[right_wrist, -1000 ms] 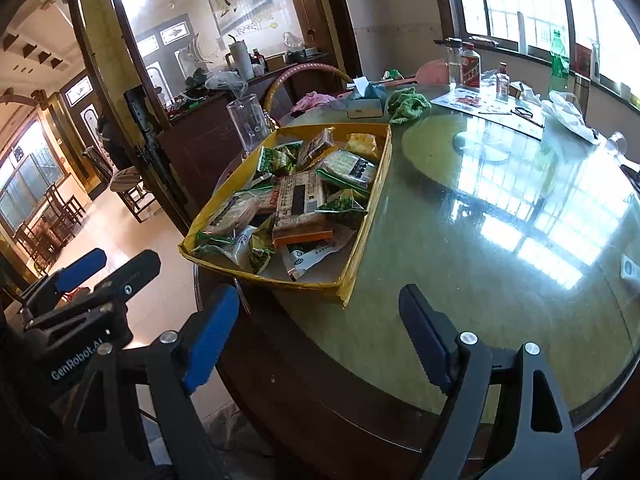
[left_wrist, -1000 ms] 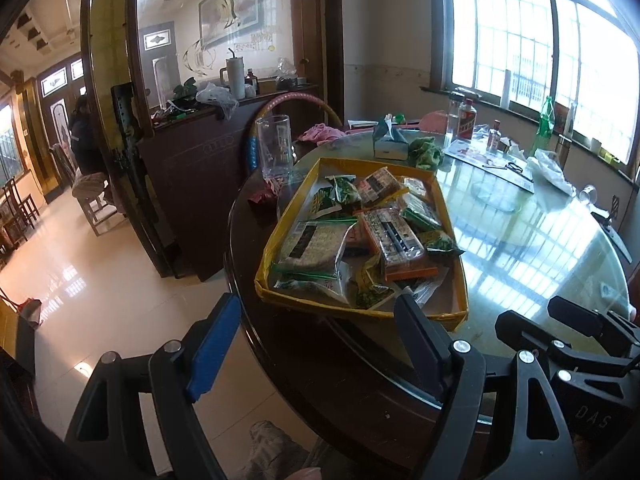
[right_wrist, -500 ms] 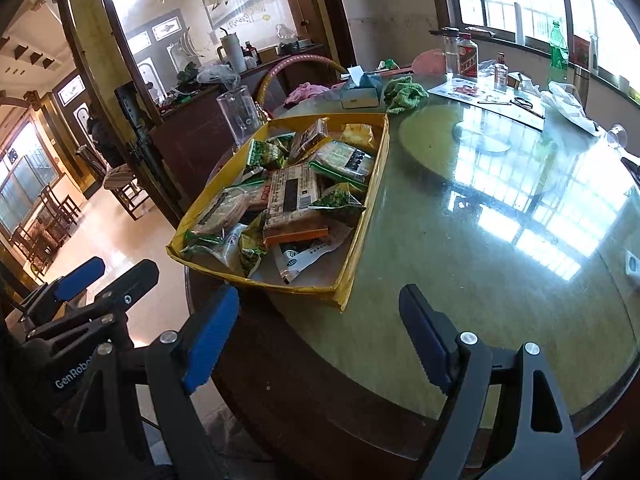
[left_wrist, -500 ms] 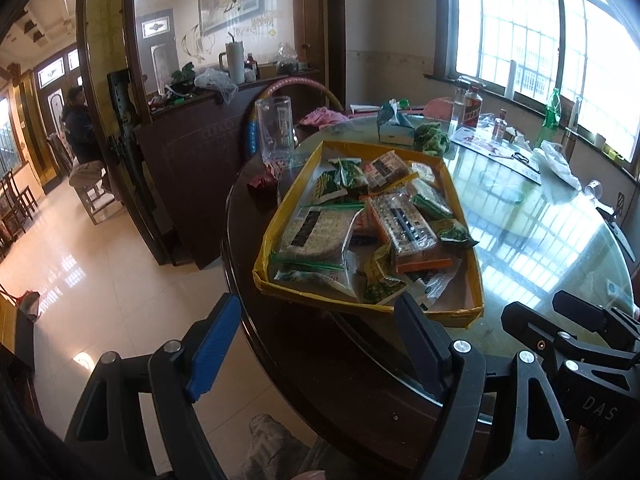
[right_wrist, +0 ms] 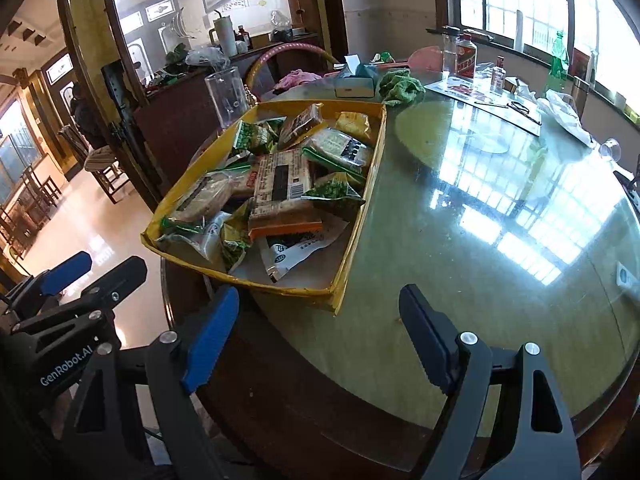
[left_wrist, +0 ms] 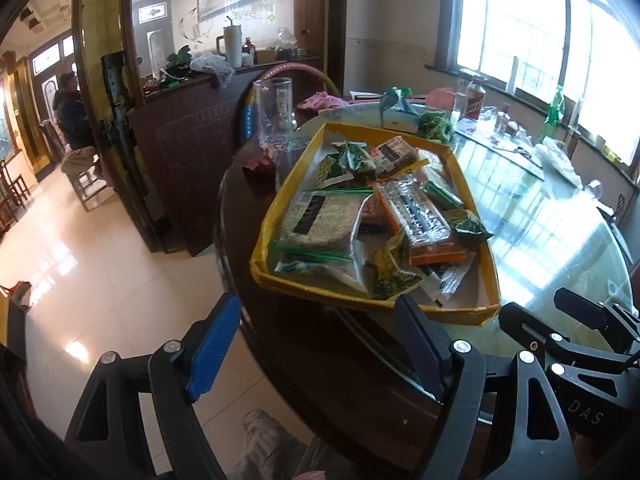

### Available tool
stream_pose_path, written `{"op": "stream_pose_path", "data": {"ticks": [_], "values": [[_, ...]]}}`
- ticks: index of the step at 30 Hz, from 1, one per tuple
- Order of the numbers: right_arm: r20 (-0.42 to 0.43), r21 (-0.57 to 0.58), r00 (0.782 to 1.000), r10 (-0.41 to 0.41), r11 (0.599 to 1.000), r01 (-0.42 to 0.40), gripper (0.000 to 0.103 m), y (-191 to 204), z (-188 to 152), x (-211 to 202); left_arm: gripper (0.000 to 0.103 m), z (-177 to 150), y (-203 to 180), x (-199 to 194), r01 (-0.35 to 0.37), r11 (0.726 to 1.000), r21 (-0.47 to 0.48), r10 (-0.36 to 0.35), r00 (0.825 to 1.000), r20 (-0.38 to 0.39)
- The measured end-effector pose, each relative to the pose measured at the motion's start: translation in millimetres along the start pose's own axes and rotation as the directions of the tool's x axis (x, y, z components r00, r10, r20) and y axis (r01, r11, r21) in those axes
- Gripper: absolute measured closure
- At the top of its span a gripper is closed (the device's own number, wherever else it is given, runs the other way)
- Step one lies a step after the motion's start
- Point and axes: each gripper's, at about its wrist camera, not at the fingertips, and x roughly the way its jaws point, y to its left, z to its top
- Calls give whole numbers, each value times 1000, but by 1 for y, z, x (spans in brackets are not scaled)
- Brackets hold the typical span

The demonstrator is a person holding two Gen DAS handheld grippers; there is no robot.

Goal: Organize snacks

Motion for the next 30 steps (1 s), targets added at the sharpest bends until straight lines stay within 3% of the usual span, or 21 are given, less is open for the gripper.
{"op": "stream_pose_path", "data": {"ticks": [5, 14, 19, 30], "values": [[2, -18, 999, -36, 999, 36, 20, 4, 3, 5, 24, 1, 6, 14, 35, 999, -27, -36, 999, -23], [-2, -29, 999, -47, 998, 47, 20, 5, 3, 10, 24, 4, 7, 13, 44, 999, -18, -44, 999, -2], [1, -29, 998, -67, 997, 67, 20, 5, 5, 12, 24, 6, 7, 12, 92, 996, -5, -91, 995, 27], [7, -60, 996, -85, 995, 85, 20, 13, 9, 17, 24, 7, 10, 17, 75, 997, -1, -75, 996, 39]]}}
